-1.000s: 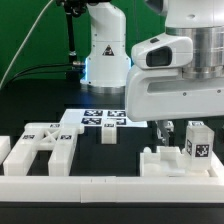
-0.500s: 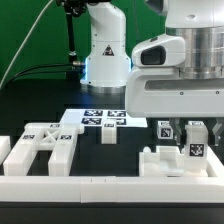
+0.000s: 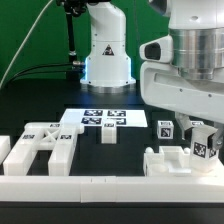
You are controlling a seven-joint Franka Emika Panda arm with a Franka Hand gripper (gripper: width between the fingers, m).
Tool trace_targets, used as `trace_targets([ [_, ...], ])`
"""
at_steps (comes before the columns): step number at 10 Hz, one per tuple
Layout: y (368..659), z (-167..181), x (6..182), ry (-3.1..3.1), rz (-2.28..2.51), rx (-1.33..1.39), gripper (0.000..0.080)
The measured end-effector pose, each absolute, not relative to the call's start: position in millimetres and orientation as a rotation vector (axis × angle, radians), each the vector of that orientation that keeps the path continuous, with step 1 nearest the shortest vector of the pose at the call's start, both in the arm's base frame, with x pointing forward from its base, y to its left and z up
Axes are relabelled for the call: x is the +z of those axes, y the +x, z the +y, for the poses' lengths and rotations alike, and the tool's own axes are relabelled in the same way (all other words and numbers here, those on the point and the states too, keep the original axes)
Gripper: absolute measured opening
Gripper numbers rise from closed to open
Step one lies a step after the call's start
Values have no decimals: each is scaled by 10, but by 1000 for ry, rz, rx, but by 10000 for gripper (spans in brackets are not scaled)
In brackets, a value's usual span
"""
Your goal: Assemble chair
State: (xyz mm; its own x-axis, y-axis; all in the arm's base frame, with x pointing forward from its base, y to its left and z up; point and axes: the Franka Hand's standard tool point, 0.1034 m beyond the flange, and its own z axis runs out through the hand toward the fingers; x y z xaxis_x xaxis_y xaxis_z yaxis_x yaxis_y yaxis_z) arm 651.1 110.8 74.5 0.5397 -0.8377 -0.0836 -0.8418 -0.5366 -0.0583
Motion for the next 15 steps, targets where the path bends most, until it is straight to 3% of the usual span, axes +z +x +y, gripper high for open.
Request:
trace_targets([
  [4, 6524, 1105, 743, -2378, 1854, 68, 287],
  [6, 6524, 1122, 741, -2506, 1685, 50, 538],
  [7, 6532, 1185, 755, -2657, 1428, 29, 538],
  [8, 6511, 1240, 736, -2786, 1147, 21, 627],
  [11, 6506, 1241, 730, -2885, 866, 3, 648],
  [14, 6570, 1249, 726, -3078, 65, -139, 649],
  [15, 6566, 1215, 697, -3078, 8, -162, 649],
])
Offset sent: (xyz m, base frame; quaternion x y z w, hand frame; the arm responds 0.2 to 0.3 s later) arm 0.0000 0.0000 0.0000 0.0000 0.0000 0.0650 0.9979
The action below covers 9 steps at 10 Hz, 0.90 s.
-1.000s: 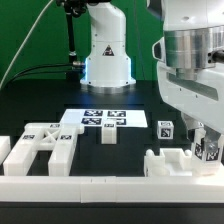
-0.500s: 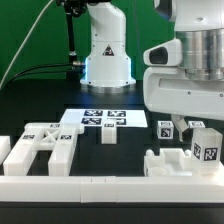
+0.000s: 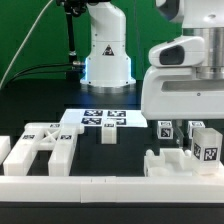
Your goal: Assemble chair
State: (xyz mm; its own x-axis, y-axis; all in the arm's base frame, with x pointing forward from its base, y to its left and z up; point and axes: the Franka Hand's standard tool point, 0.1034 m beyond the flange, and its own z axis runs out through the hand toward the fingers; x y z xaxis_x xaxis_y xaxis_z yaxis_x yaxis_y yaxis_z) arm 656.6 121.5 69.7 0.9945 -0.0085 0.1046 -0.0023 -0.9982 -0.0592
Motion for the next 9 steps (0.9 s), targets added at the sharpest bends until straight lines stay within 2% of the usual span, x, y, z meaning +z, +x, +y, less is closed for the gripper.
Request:
trace_targets([
  [1, 6564, 1226, 700, -3076, 55, -158, 649],
  [2, 6564, 1227, 699, -3076, 64, -158, 557],
  [3, 6564, 1230, 699, -3069, 119, -156, 365],
  [4, 6563, 1228, 698, -3061, 205, -152, 365],
  [5, 6564, 1207, 693, -3052, 295, -148, 291],
  [9, 6553, 1149, 675, -2827, 1125, -102, 291],
])
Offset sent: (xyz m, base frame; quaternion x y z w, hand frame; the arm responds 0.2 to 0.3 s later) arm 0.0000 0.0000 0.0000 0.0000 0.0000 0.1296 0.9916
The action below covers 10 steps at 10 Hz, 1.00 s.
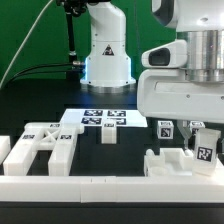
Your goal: Assemble chair
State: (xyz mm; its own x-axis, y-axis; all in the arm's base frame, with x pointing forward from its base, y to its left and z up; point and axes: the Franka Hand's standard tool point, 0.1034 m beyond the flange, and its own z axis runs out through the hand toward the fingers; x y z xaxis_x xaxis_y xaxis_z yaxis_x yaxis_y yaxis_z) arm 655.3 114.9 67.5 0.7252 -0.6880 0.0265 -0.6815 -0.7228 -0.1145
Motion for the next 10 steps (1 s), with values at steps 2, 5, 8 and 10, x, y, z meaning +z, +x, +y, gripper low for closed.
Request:
trace_targets([
  [2, 6541, 1089, 664, -2567, 1538, -41, 291],
  [5, 6531, 1069, 663, -2529, 1554, -41, 291],
  [8, 6544, 1121, 694, -2836, 941, -38, 547],
  [10, 6520, 1157, 737, -2903, 713, -46, 617],
])
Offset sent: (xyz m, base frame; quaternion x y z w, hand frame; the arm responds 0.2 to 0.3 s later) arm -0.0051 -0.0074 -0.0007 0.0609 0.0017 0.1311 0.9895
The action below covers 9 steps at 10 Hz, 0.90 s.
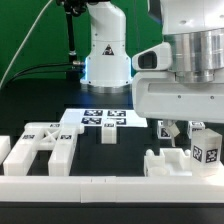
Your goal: Assemble chair
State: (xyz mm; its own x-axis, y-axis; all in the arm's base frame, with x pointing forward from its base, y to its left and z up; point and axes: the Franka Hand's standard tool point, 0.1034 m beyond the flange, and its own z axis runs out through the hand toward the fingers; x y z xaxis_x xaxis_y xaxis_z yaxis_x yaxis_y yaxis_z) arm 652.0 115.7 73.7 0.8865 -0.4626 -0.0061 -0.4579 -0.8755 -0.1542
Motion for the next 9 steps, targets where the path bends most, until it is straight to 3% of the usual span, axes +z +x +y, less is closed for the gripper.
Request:
trace_targets([
  [3, 6521, 1140, 717, -2970, 439, -72, 648],
  [5, 6533, 1240, 695, -3058, -269, -179, 649],
  [7, 6535, 1236, 673, -3056, -321, -187, 649],
  [8, 6535, 1235, 671, -3057, -308, -186, 555],
  [9, 6535, 1236, 671, -3059, -259, -184, 365],
])
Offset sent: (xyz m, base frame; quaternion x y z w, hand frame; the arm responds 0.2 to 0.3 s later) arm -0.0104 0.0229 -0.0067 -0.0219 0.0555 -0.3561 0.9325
